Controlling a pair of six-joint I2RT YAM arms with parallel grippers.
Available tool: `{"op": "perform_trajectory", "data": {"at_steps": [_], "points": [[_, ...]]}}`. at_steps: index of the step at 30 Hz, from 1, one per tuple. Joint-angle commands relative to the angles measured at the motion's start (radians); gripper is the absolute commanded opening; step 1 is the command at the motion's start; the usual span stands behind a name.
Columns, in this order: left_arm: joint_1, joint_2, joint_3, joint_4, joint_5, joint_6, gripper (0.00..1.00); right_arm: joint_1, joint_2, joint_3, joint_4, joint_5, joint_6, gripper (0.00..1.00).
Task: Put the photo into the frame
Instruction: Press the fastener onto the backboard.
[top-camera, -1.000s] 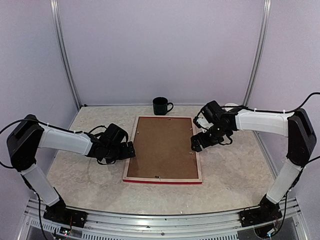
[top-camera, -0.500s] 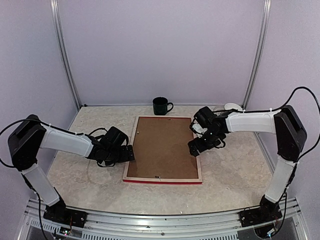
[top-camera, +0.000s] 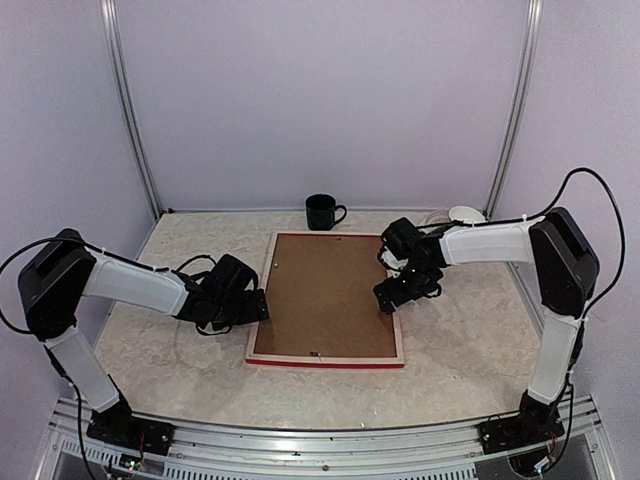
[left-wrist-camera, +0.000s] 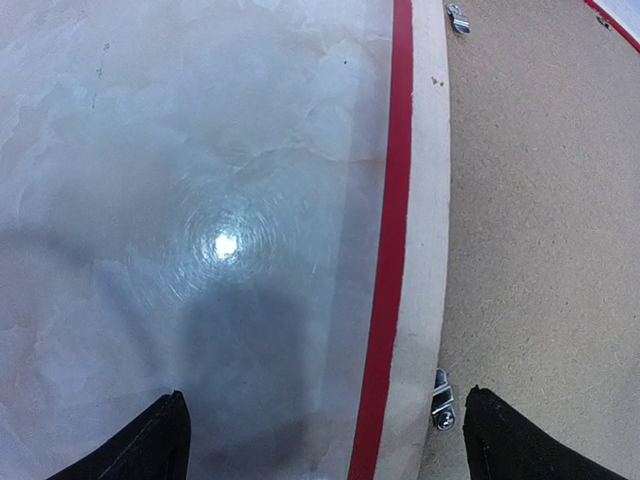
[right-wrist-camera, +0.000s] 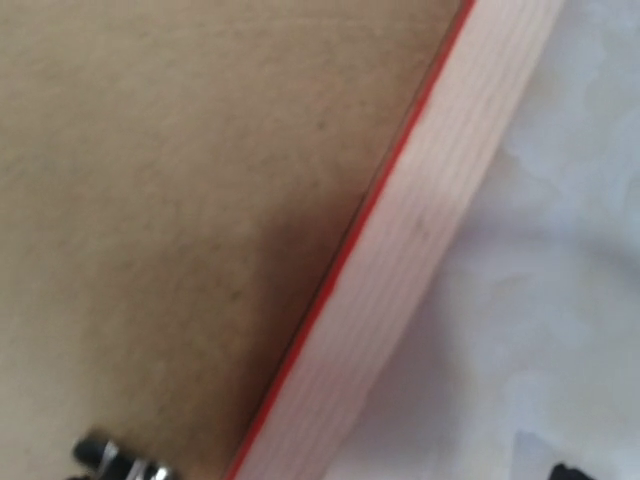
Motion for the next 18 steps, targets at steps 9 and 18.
{"op": "perform_trajectory", "data": {"at_steps": [9,18], "points": [[-0.006,0.041,-0.022,-0.020,0.026,0.001,0.93,0.012,0.060,0.078,-0.019,0.111,0.065,0.99],[-0.005,0.036,-0.029,-0.023,0.024,-0.001,0.93,0.009,0.064,0.103,-0.048,0.145,0.085,0.99]]}}
